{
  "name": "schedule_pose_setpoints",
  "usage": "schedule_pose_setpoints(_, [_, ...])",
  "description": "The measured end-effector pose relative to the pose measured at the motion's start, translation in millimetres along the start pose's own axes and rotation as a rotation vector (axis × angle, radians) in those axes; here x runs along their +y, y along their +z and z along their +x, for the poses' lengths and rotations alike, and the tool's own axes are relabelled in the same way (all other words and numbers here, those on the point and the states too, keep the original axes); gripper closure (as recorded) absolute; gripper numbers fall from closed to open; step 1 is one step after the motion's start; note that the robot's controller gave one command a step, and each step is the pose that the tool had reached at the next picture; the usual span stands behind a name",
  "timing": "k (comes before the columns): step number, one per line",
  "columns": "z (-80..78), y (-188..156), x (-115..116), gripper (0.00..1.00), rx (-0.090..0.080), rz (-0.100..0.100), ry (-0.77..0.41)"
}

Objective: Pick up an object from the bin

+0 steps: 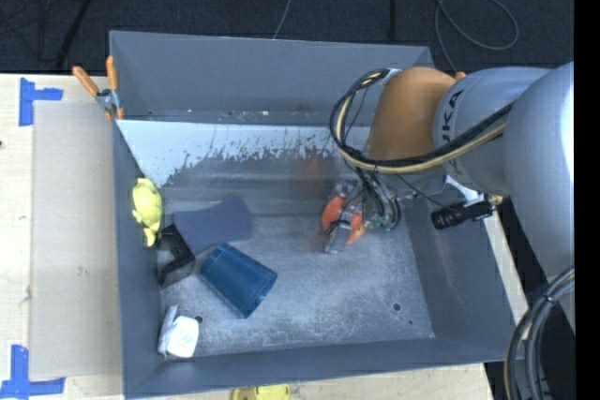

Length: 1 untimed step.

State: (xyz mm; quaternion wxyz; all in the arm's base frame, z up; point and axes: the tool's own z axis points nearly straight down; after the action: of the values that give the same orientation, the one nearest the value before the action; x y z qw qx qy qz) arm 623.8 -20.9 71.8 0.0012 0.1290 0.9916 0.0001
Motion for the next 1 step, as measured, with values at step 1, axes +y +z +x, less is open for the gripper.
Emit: schedule_pose_setpoints(1, [-0.8, -24.1, 0.3, 1.0, -0.001, 0.0, -0.003])
